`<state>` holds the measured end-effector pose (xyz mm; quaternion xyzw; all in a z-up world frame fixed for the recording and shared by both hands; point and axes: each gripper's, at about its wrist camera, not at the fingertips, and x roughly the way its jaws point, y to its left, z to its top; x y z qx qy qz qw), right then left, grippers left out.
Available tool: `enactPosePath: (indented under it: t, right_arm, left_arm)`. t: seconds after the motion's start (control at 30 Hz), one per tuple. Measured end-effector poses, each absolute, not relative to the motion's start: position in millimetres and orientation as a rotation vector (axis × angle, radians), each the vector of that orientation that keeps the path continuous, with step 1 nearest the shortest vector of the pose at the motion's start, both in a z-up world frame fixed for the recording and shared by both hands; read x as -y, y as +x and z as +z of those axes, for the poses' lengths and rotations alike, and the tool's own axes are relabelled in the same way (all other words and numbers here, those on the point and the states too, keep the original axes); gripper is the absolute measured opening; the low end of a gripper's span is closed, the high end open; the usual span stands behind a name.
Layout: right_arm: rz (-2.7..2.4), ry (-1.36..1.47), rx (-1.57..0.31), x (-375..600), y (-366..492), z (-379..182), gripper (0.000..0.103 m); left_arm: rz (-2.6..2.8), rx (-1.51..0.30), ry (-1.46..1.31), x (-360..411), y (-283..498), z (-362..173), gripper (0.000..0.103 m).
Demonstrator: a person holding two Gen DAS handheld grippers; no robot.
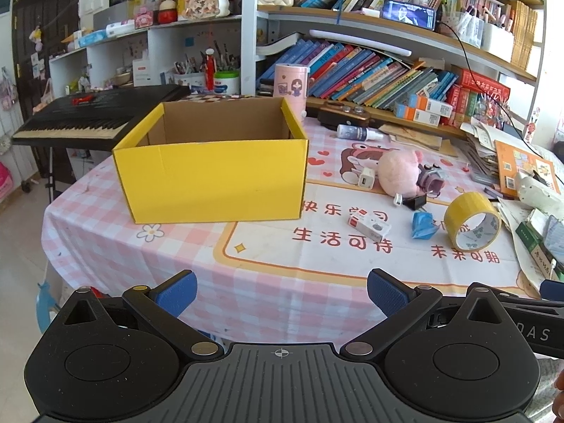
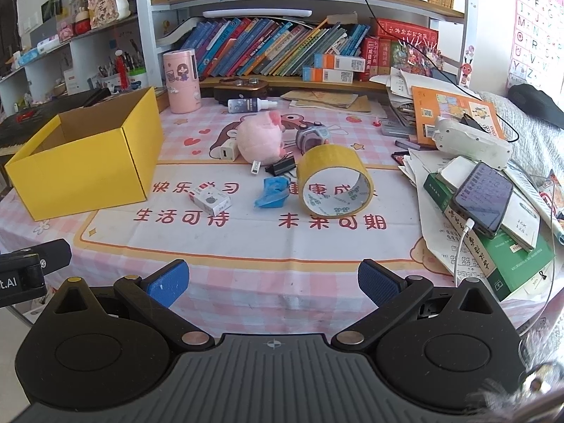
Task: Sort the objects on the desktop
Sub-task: 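Grasp the yellow tape roll with the right tool while the left tool approaches the white stapler box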
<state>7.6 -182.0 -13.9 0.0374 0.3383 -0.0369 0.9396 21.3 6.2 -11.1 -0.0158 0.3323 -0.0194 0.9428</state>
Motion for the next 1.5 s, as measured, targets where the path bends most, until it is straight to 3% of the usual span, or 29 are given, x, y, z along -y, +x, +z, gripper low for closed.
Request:
enactPosePath:
  t: [1.5]
  right_arm:
    - [-0.165,0.087,-0.783,245.3,102.2,-29.6,0.101]
  left_arm:
    - [-0.161,-0.76,-0.009,61.6,114.6,-26.9,0.103]
